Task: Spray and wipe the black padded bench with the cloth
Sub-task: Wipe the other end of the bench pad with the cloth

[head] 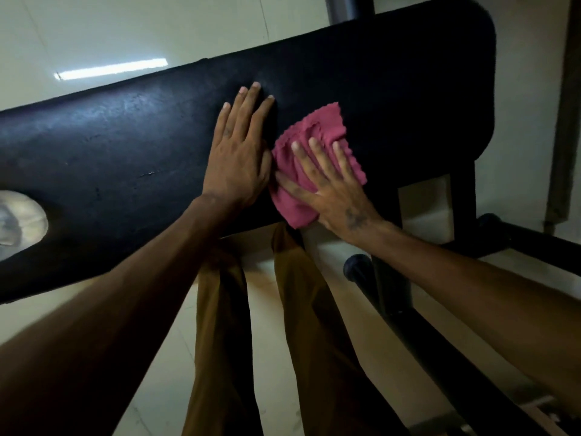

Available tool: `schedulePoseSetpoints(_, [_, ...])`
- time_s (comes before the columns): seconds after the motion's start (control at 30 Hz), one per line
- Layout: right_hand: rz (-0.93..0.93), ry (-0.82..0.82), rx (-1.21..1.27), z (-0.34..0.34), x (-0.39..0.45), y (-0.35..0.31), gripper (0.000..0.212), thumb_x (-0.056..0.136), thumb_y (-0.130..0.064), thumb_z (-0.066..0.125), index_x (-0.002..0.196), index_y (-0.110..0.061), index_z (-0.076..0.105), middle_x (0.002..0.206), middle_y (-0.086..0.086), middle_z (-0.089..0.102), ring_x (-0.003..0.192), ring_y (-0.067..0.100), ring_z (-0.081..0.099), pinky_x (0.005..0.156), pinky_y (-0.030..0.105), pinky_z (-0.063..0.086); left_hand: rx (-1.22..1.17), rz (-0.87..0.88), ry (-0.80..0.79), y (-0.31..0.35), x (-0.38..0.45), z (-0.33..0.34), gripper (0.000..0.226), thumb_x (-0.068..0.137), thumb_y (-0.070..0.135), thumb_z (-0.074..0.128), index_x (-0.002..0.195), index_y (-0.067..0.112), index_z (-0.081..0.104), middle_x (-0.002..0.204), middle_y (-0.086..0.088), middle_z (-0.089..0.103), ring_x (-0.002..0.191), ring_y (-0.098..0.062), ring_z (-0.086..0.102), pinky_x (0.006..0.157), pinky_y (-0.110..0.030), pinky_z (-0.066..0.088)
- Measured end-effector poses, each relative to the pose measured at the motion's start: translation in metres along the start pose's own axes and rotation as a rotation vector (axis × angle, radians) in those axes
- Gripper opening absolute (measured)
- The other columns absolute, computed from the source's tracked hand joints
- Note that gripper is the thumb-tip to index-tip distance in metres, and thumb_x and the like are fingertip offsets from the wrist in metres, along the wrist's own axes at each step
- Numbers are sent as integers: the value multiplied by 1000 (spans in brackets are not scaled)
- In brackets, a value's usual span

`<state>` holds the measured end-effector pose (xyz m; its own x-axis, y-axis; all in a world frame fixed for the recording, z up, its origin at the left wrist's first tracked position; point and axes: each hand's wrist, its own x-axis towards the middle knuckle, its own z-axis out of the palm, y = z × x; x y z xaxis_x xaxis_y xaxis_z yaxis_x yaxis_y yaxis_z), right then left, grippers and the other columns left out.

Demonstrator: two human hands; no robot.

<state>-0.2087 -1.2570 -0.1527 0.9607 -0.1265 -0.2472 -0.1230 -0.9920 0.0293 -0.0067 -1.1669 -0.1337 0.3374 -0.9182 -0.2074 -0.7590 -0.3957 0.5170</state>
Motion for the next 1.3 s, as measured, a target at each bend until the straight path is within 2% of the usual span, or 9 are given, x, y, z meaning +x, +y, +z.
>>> schedulePoseSetpoints(0.17, [-29,-56,68,4,-37,71,132,67,-46,88,162,-30,-2,170,8,0,155,30,-1,127,48,-4,4,-24,21,4,-1,1,71,90,15,47,157,10,25,168,-11,14,156,-25,7,128,-37,-3])
schedulePoseSetpoints(0.3, [176,-167,100,-6,-66,114,135,63,-55,88,163,-32,0,170,4,-13,156,28,-13,125,45,-15,-9,-49,75,7,-2,1,71,88,16,49,156,11,29,167,-10,18,156,-24,10,129,-38,1])
schedulePoseSetpoints(0.67, [286,-188,133,-19,8,-11,140,65,-71,79,161,-11,-2,162,38,0,150,56,0,120,70,0,-40,-73,126,-2,-16,-5,59,97,14,45,153,3,32,165,-18,21,155,-31,14,128,-44,9])
schedulePoseSetpoints(0.83, [132,-65,181,-18,52,-85,112,79,-70,55,162,-14,5,164,32,6,152,52,5,121,68,1,78,-373,270,-52,-74,-23,61,99,29,44,154,4,32,164,-19,22,154,-33,15,127,-46,8])
schedulePoseSetpoints(0.93, [-7,-34,186,-14,43,-58,95,91,-58,56,163,-23,6,168,22,5,155,42,2,125,59,-2,120,-523,235,-89,-110,-37,64,102,34,40,157,6,24,166,-18,15,156,-31,9,127,-47,8])
schedulePoseSetpoints(1.03, [-72,-59,216,-16,41,-10,78,97,-57,39,162,-35,3,171,9,3,157,34,4,127,51,-2,144,-454,160,-112,-132,-42,65,104,36,37,160,9,16,168,-15,10,156,-29,5,128,-46,6])
schedulePoseSetpoints(1.13, [143,-107,220,-26,57,-9,83,92,-62,37,161,-38,-2,170,13,5,156,39,5,125,55,-2,95,-398,187,-116,-136,-39,63,104,31,39,159,8,17,168,-15,11,156,-29,6,128,-45,6])
schedulePoseSetpoints(1.23, [554,-47,199,-34,95,-70,77,94,-61,32,162,-32,10,168,20,11,154,46,9,122,63,1,-20,-404,233,-115,-135,-37,62,102,23,43,158,7,22,167,-15,14,156,-29,8,128,-44,4])
schedulePoseSetpoints(1.3, [610,-37,231,-39,120,-120,78,94,-69,27,161,-30,18,167,22,14,153,47,11,121,65,0,-106,-399,262,-116,-135,-38,62,98,14,45,157,5,25,166,-16,17,156,-30,9,128,-43,3])
